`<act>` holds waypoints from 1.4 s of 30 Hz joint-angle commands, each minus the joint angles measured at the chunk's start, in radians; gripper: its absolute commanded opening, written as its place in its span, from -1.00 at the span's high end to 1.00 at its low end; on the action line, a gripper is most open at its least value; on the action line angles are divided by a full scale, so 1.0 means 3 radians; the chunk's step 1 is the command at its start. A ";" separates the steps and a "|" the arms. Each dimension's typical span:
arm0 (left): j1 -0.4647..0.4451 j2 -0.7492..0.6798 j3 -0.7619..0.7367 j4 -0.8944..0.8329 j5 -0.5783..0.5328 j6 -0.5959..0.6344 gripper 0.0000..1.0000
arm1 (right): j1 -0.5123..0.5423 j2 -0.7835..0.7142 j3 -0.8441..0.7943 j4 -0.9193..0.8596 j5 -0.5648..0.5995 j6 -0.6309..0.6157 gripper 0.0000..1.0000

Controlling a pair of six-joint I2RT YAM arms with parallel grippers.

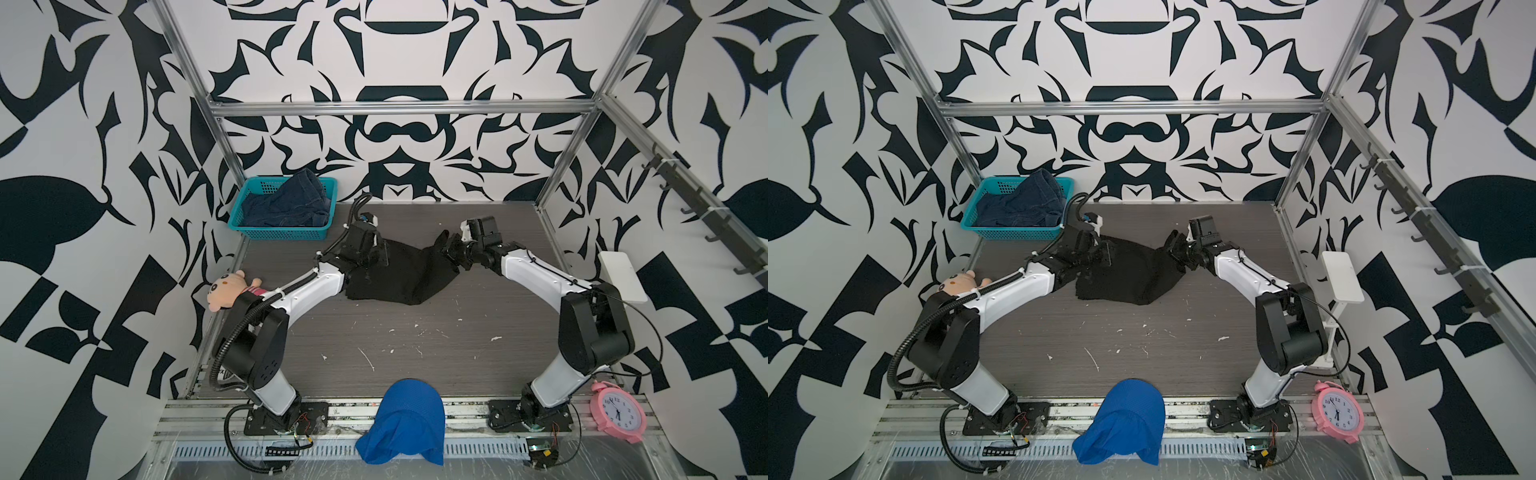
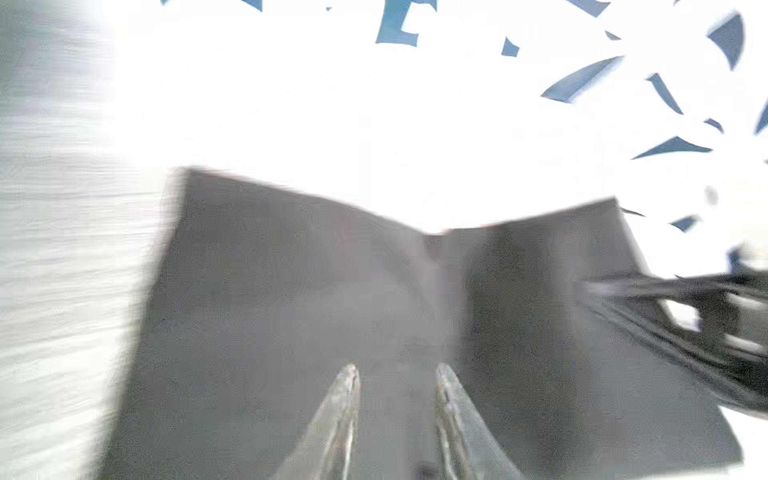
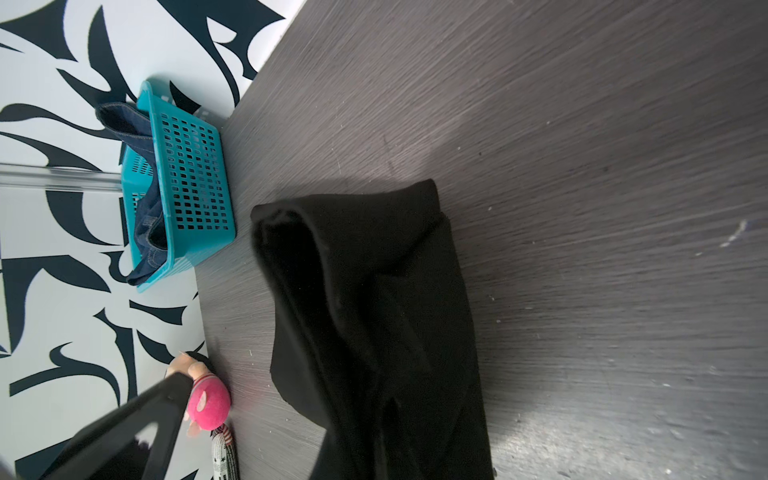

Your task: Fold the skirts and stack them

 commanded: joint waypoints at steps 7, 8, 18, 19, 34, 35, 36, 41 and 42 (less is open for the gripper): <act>0.0290 -0.0038 -0.0602 -0.0106 0.0099 -0.0150 0.25 | -0.0007 -0.0136 0.0256 -0.0164 0.0088 -0.0218 1.00; 0.0288 0.0021 -0.0577 -0.0122 0.0093 -0.0128 0.22 | -0.0009 -0.0136 0.0266 -0.0177 0.0087 -0.0231 1.00; 0.0377 0.0116 -0.0539 -0.0043 0.0123 -0.0064 0.04 | -0.0009 -0.0130 0.0381 -0.0383 0.0116 -0.0389 1.00; 0.0393 0.0085 -0.0527 -0.0080 0.0112 -0.0044 0.03 | -0.0009 -0.0129 0.0389 -0.0391 0.0123 -0.0396 1.00; 0.0658 0.0524 -0.0159 -0.0118 0.0223 0.0296 0.94 | -0.0009 -0.0046 0.0455 -0.0439 0.0133 -0.0455 1.00; 0.0658 0.0597 -0.0124 -0.0101 0.0249 0.0318 0.96 | -0.0009 -0.0032 0.0486 -0.0473 0.0143 -0.0468 1.00; 0.0658 0.0677 -0.0084 -0.0116 0.0276 0.0331 1.00 | -0.0009 -0.0023 0.0511 -0.0499 0.0152 -0.0480 1.00; 0.0655 0.0826 -0.0209 0.0109 0.0310 0.0301 1.00 | 0.0001 0.0026 0.0594 -0.0578 0.0169 -0.0498 1.00; 0.0654 0.0831 -0.0249 0.0147 0.0310 0.0274 1.00 | 0.0006 0.0033 0.0620 -0.0611 0.0175 -0.0503 1.00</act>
